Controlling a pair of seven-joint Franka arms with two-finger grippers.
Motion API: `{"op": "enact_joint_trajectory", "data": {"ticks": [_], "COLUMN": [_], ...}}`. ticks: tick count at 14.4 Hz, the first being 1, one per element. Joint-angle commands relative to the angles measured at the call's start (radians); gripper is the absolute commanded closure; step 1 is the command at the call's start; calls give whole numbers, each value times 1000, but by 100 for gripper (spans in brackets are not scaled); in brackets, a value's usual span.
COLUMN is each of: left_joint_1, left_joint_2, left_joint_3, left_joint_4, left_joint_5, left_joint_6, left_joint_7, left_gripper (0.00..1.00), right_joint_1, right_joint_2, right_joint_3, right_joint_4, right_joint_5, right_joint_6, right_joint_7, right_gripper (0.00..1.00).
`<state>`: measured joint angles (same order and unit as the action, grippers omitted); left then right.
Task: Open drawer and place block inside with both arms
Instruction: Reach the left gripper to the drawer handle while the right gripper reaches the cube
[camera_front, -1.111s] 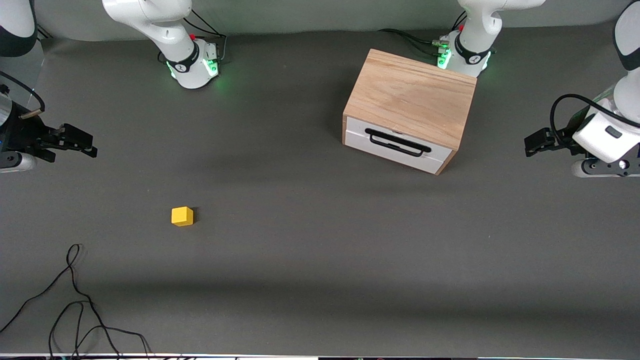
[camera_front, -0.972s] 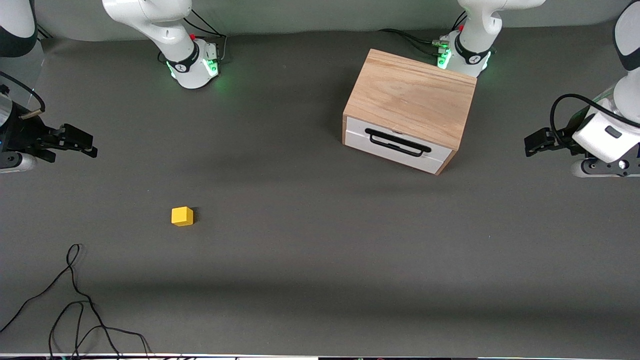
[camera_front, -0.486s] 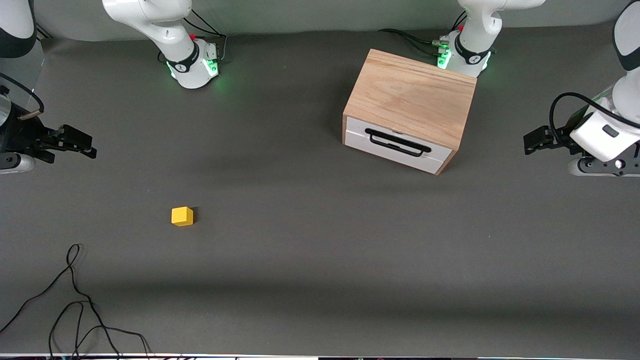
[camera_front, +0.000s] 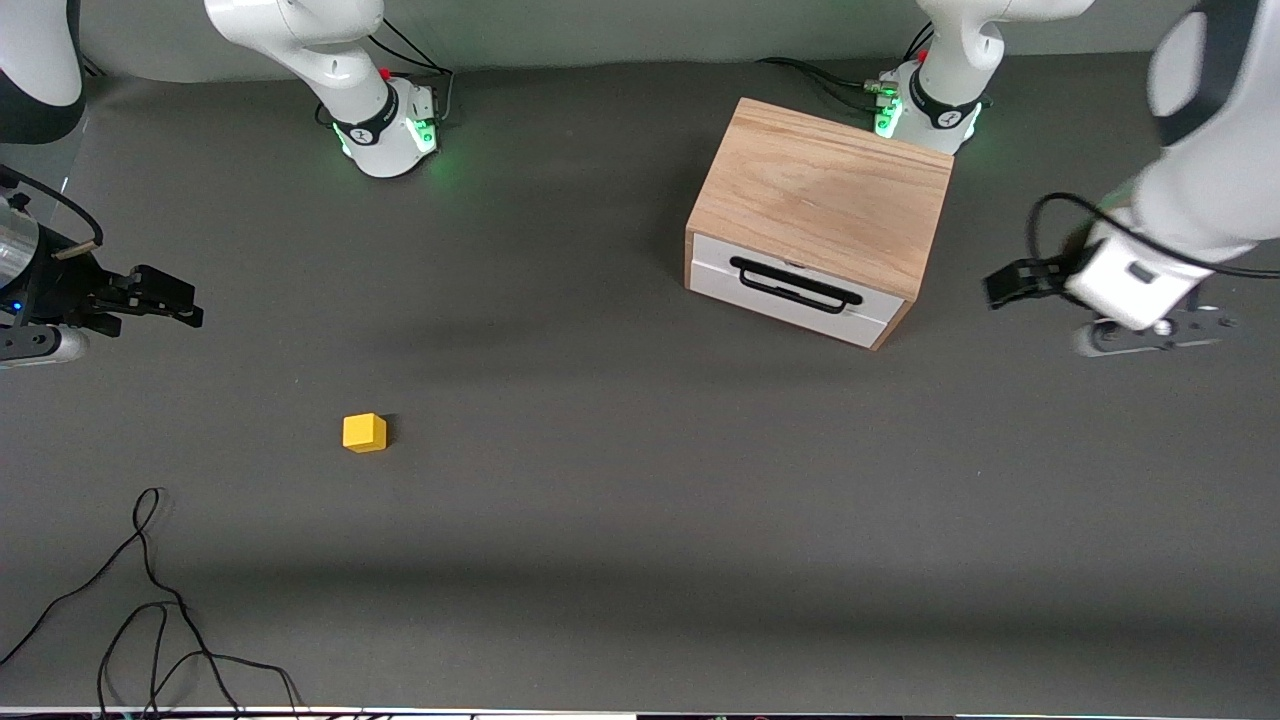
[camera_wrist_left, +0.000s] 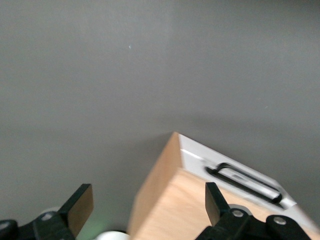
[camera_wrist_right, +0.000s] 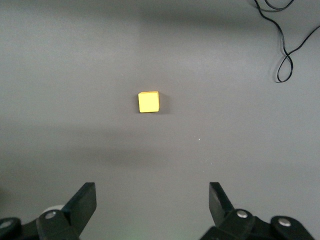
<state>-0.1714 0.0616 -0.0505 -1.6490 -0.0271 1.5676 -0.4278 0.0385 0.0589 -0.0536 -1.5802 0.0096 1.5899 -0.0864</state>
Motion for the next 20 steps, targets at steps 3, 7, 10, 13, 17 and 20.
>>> {"op": "enact_joint_trajectory", "data": {"ticks": [3, 7, 10, 13, 17, 20], "left_joint_1": [-186, -298, -364, -385, -388, -384], "left_joint_2": [44, 72, 107, 125, 159, 194], "left_joint_3": [9, 9, 9, 9, 9, 9], "left_joint_4": [-3, -5, -3, -3, -3, -5], "left_joint_5": [-16, -13, -14, -14, -14, -14], "left_joint_6": [25, 42, 22, 5, 3, 21], "left_joint_7": [-485, -911, -1073, -1181, -1209, -1298], "left_gripper": [0, 0, 0, 0, 0, 0], "right_joint_1": [8, 6, 6, 8, 23, 27], "right_joint_2": [13, 47, 73, 94, 199, 208], "right_joint_3": [-8, -9, -9, -9, -2, -2], "right_joint_4": [22, 17, -41, -161, -237, -302], "right_joint_5": [1, 3, 3, 3, 4, 6], "right_joint_6": [-8, 18, 98, 266, 450, 527], "right_joint_7": [-19, -22, -26, -27, -29, -29], "right_gripper": [0, 0, 0, 0, 0, 0]}}
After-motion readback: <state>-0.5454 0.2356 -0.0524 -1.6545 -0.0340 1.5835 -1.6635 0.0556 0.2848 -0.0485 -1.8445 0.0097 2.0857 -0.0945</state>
